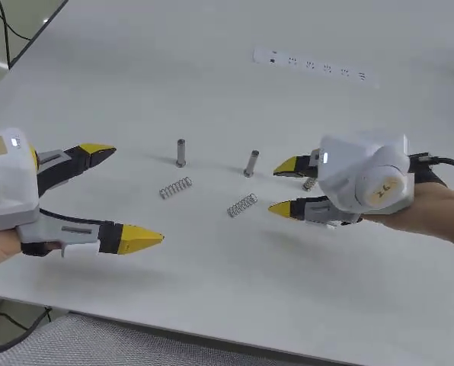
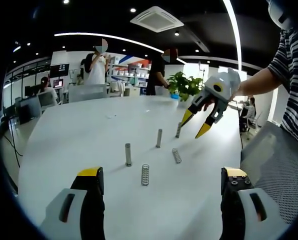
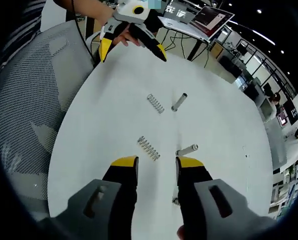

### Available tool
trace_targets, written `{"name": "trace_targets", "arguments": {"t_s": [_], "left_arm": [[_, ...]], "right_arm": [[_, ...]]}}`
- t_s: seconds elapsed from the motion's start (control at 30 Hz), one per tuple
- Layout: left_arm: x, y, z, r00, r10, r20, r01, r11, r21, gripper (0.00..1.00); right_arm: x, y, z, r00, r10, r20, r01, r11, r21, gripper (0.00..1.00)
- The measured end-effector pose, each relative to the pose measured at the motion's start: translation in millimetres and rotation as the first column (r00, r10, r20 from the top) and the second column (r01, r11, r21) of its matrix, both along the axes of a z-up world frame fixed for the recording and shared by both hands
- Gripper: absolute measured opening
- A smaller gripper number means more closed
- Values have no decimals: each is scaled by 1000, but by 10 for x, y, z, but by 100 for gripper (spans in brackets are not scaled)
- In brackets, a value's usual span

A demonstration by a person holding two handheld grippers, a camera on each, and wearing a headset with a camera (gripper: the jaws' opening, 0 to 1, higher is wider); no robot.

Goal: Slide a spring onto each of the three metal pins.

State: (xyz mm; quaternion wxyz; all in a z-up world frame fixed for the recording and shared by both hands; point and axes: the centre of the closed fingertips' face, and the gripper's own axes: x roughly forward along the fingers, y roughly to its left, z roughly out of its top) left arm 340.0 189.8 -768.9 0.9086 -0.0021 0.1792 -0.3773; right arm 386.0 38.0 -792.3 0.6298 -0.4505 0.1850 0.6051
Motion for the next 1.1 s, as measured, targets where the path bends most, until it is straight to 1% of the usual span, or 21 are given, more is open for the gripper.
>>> {"name": "trace_targets", "arguments": {"t_s": [0.07, 0.13, 0.17, 0.3, 0.47, 0.57, 0.7, 0.77, 0.87, 0.97, 1.03, 1.1], "left_arm": [[-8, -6, 0, 1000, -2, 0, 2, 1000, 1, 97], [-14, -12, 2, 1000, -3, 1, 3, 1000, 0, 97], [-16, -17, 3, 1000, -4, 0, 4, 1000, -1, 97], [-17, -32, 0, 1000, -7, -1, 7, 1000, 0, 97], [-11, -40, 5, 1000, -10, -1, 10, 1000, -1, 97], [-4, -38, 6, 1000, -10, -1, 10, 1000, -1, 97], [-2, -33, -5, 1000, -12, -3, 12, 1000, 4, 97], [-8, -32, -13, 1000, -14, -4, 14, 1000, 9, 97], [-13, -30, -26, 1000, -13, -8, 13, 1000, 8, 96], [-19, -36, -32, 1000, -15, -9, 15, 1000, 8, 96], [-21, -35, -34, 1000, -16, -10, 16, 1000, 11, 96], [-22, -28, -32, 1000, -15, -9, 15, 1000, 10, 96]], "right_arm": [[-2, 50, 5, 1000, 11, -10, -11, 1000, 3, 32], [12, 81, -11, 999, 33, 0, -33, 999, -11, 31], [13, 93, -33, 999, 42, -4, -42, 999, -25, 31], [15, 149, -102, 998, 64, -22, -65, 997, -48, 30], [61, 178, -190, 996, 84, -24, -86, 993, -79, 28], [87, 182, -245, 995, 96, -35, -99, 990, -97, 27], [93, 158, -331, 992, 110, -59, -116, 986, -121, 26], [86, 161, -354, 990, 130, -54, -136, 982, -131, 24], [67, 203, -374, 987, 146, -64, -153, 980, -128, 23], [52, 242, -434, 982, 173, -69, -182, 973, -145, 23], [40, 248, -472, 981, 179, -81, -189, 969, -156, 22], [41, 245, -519, 979, 185, -82, -196, 966, -170, 22]]}}
